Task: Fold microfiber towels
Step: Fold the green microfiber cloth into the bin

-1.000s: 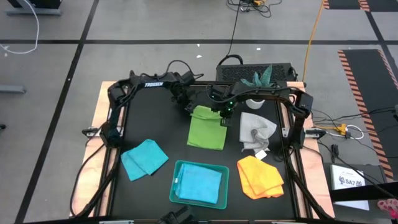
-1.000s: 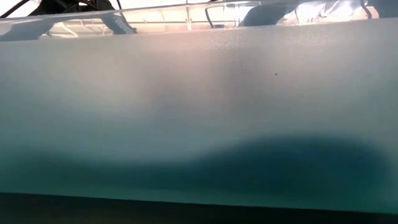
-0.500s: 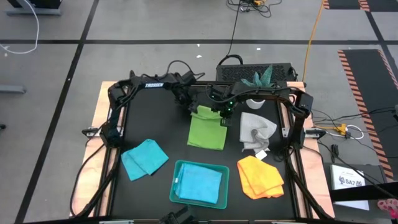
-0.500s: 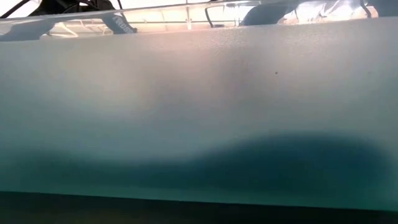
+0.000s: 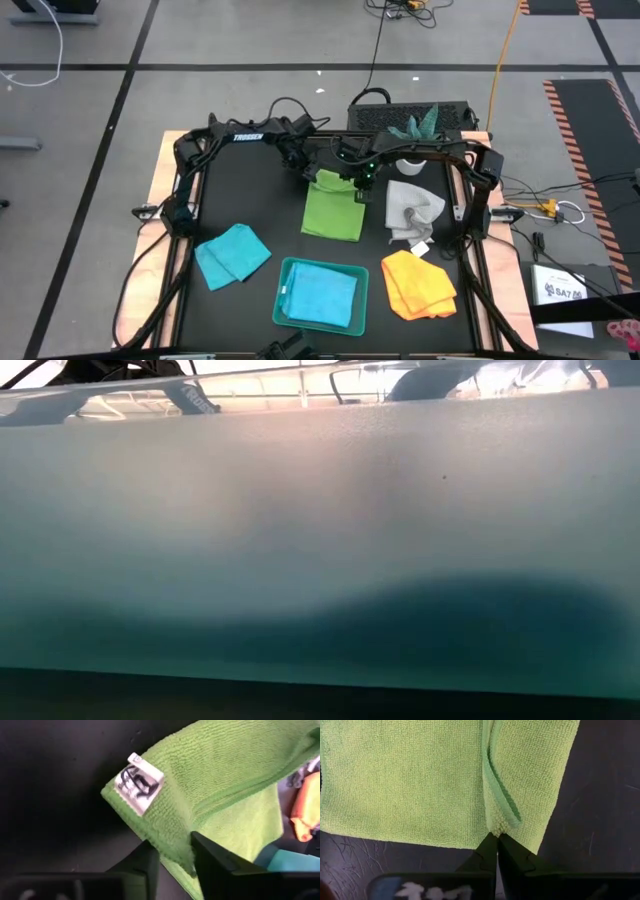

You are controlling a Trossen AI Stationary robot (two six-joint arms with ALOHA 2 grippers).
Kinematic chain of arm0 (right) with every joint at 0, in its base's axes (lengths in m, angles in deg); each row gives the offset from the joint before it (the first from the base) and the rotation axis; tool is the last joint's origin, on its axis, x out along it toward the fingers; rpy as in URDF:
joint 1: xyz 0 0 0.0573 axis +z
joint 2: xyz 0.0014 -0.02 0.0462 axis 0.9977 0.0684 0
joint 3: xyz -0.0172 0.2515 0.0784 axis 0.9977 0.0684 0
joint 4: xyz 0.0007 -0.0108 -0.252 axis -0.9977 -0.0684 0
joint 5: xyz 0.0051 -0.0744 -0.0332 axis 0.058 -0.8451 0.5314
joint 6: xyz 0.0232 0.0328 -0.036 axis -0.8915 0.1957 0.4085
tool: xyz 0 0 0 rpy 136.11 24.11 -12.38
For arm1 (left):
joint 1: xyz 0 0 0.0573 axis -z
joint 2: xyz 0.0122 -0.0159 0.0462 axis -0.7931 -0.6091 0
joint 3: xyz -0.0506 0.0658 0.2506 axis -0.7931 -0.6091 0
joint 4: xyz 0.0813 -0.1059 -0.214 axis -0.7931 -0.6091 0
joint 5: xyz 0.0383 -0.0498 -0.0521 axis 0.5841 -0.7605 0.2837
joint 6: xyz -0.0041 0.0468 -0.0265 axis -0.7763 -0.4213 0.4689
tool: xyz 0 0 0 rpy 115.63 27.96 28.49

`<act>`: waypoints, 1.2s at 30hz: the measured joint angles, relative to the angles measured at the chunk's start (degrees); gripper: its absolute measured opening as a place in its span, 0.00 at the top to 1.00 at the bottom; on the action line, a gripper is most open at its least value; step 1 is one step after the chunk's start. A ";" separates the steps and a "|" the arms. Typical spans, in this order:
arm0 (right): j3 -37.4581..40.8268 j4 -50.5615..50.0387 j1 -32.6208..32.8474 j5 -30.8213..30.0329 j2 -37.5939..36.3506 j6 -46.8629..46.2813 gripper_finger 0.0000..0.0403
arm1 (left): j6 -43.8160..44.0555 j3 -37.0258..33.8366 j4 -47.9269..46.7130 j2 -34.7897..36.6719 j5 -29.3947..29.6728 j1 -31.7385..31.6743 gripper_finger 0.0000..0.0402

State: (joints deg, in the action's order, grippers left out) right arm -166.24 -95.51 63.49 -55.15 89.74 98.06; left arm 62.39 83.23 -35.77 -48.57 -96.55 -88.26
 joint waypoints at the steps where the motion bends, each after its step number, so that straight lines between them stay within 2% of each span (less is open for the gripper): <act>1: 0.00 -0.06 0.02 -0.02 0.00 0.01 1.00 | -0.01 0.00 0.01 0.00 0.30 0.05 0.78; 6: 0.00 -0.06 0.02 0.00 0.00 -0.01 1.00 | -0.89 0.00 0.02 0.00 0.36 0.17 0.94; 8: 0.00 -0.09 0.02 0.00 0.00 -0.19 1.00 | -1.01 0.00 0.01 0.02 0.36 0.17 0.98; 15: 0.00 -2.28 0.99 -0.02 0.00 -0.45 1.00 | -0.24 0.00 -0.12 0.18 -0.09 0.77 0.96; 21: 0.00 -2.84 2.69 0.00 0.00 -0.56 1.00 | 0.14 0.00 -0.50 3.46 -0.03 2.77 0.97; 23: 0.00 -2.96 3.30 0.00 0.00 -0.60 1.00 | 0.29 0.02 -0.94 5.23 1.61 3.48 0.96; 28: 0.00 -4.22 4.99 0.02 -1.23 -1.42 1.00 | 0.49 0.11 -6.04 7.40 10.28 6.21 0.98; 36: 0.00 -5.27 9.40 0.27 -4.74 -5.17 1.00 | 1.59 0.07 -7.62 7.23 10.38 11.63 0.98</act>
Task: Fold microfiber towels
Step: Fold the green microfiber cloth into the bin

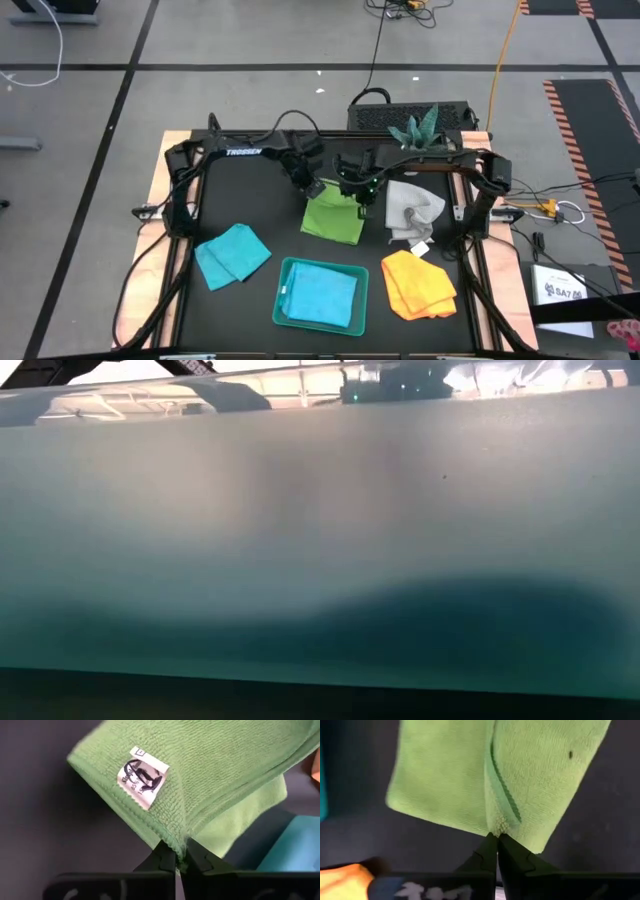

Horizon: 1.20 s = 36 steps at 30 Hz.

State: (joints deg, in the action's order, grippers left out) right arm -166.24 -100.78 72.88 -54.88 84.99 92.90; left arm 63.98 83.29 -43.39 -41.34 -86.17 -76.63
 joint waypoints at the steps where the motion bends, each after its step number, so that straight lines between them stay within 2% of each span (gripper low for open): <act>1: -0.02 -0.05 0.67 0.47 -0.18 -0.62 1.00 | 0.26 0.00 -0.09 0.00 -0.01 0.58 0.99; 13: 4.71 1.84 8.39 5.32 -0.20 -7.09 1.00 | 2.68 -0.01 -2.81 -0.02 0.26 7.73 0.98; 24: 6.79 8.16 12.66 7.76 -0.22 -8.00 1.00 | 3.67 -0.02 -5.88 -0.04 3.07 11.95 0.97; 29: 8.24 10.91 13.57 11.27 -0.22 -9.85 1.00 | 3.88 -0.02 -5.93 -0.07 3.24 13.14 0.98; 33: 10.26 14.09 14.06 11.99 -0.22 -11.49 1.00 | 3.61 -0.02 -6.17 -0.07 6.70 14.11 0.99; 36: 11.42 16.82 14.12 12.03 -0.22 -11.61 0.96 | 1.69 -0.02 -7.82 -0.07 7.96 14.52 0.94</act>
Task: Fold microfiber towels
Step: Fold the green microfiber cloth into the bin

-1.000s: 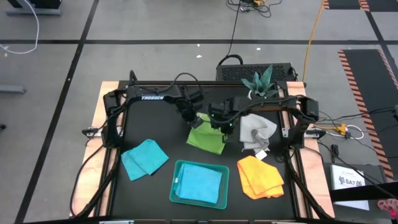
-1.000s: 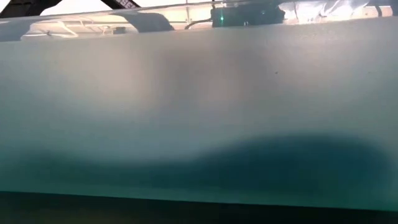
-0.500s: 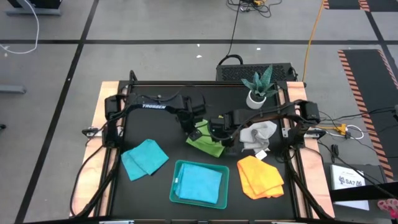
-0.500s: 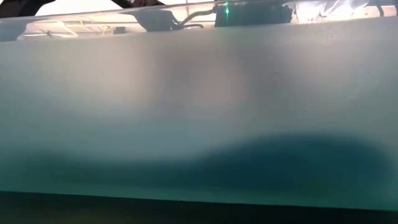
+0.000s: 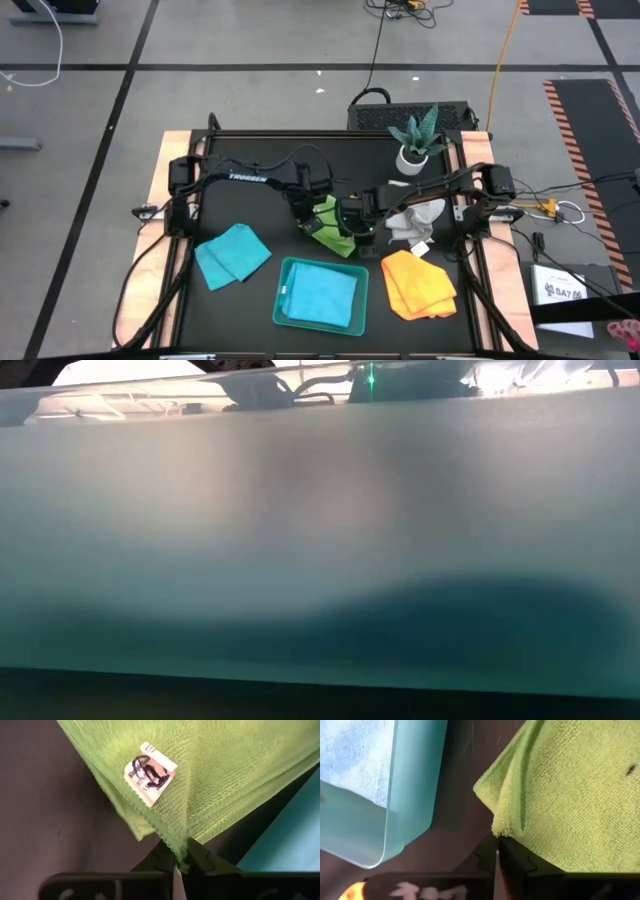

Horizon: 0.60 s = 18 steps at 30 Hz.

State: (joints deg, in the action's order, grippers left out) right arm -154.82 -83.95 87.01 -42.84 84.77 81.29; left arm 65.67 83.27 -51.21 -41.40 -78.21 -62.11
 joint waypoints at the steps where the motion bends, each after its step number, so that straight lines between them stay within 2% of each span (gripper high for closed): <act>1: 0.19 0.59 0.00 0.00 0.00 0.00 0.95 | -0.79 0.00 -0.89 0.00 0.23 0.09 0.92; 6: 0.38 2.84 0.00 -0.02 0.00 -0.12 0.83 | -1.67 -0.02 -2.37 -0.02 4.12 0.08 0.78; 11: 0.38 2.56 -0.20 -0.43 -0.23 0.82 0.73 | -1.12 -0.02 -2.24 -0.02 3.75 0.28 0.68; 18: 0.38 3.05 -1.86 -3.58 -1.47 1.38 0.71 | -0.61 -0.02 -1.41 -0.02 2.58 2.29 0.62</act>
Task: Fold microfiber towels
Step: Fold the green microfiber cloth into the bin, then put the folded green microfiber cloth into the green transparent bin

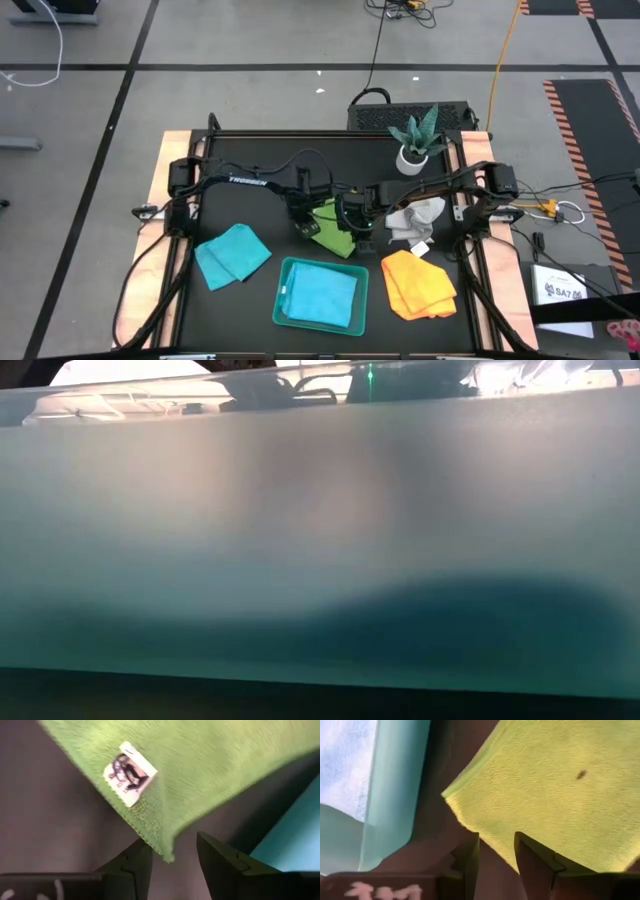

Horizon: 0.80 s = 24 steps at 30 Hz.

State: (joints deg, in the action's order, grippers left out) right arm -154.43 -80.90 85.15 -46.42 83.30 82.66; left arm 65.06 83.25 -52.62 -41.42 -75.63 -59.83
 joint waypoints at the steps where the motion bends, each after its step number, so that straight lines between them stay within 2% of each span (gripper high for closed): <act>1: 0.00 0.01 -0.31 0.03 -0.04 0.00 0.72 | -0.34 0.00 0.02 -0.01 -0.02 0.47 0.62; 6: 0.00 0.31 -0.81 -1.23 -0.03 1.35 0.73 | -1.12 0.00 -1.01 -0.02 0.12 1.27 0.62; 14: 0.08 1.60 -0.96 -3.00 -0.02 3.15 0.74 | -0.31 0.00 -2.76 -0.02 8.95 0.33 0.62; 21: 5.02 5.39 -0.98 -3.00 0.01 2.80 0.75 | 0.63 -0.02 -5.89 -0.02 11.39 0.22 0.62; 24: 7.71 7.52 -1.19 -3.09 0.01 2.43 0.76 | 0.69 -0.02 -6.23 -0.02 14.63 0.08 0.62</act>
State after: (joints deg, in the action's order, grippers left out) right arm -146.73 -73.38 83.96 -49.51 83.31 85.10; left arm 65.75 83.23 -58.85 -41.44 -61.00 -59.74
